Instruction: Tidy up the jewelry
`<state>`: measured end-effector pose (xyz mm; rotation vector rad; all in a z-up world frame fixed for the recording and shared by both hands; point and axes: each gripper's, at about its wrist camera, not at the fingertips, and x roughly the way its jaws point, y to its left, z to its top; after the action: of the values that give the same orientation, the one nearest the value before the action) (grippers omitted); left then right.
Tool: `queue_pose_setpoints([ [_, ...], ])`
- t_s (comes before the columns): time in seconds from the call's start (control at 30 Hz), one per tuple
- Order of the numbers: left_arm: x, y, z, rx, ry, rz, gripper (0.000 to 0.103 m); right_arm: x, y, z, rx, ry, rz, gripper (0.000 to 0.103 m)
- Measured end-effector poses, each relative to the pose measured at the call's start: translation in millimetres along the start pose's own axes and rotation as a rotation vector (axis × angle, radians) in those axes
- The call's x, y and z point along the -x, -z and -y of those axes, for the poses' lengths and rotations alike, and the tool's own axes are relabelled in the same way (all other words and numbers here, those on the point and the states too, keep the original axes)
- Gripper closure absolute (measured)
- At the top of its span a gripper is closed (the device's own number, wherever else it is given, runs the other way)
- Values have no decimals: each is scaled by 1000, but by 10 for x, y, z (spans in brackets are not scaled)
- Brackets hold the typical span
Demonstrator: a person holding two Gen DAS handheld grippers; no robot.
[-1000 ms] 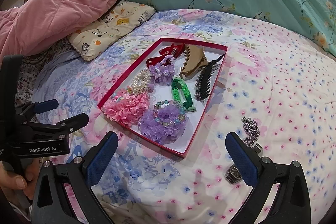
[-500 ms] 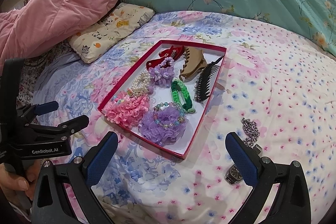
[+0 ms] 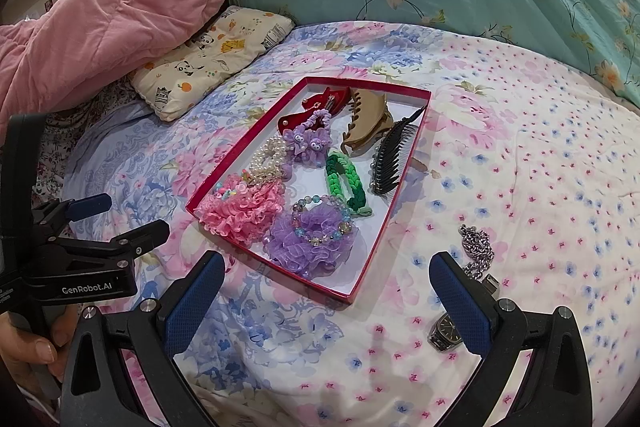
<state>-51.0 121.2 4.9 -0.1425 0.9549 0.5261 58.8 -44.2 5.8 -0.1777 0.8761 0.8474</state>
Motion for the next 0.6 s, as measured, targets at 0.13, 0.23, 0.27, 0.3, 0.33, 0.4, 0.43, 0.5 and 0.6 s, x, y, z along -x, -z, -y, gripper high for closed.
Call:
queue_pose_setpoints([
  [0.13, 1, -8, 3, -2, 0, 1, 0, -1, -1, -2, 2, 0, 0, 0],
  [0.23, 5, -6, 6, -1, -2, 1, 0, 0, 1, 0, 1, -1, 0, 0],
  [0.27, 4, -7, 5, 0, 0, 0, 0, 0, 1, -2, 1, -1, 0, 0],
  [0.3, 5, -8, 4, 1, 1, 0, 0, 0, 0, -5, 1, 0, 0, 0],
  [0.33, 5, -8, 7, 2, -1, 1, 0, 0, 1, -2, 1, 0, 1, 0],
  [0.4, 3, -8, 9, -1, 1, 1, 0, -1, 0, -4, 0, 0, 0, 0],
  [0.43, 3, -10, 6, -1, 1, 2, 0, -1, 2, -3, 0, 1, 1, 0],
  [0.5, 3, -12, 10, -2, -1, 2, 0, -2, 0, -5, 0, -1, 0, 0],
  [0.6, 6, -14, 8, -1, 1, 0, 0, 0, 0, -6, 0, 0, 1, 0],
])
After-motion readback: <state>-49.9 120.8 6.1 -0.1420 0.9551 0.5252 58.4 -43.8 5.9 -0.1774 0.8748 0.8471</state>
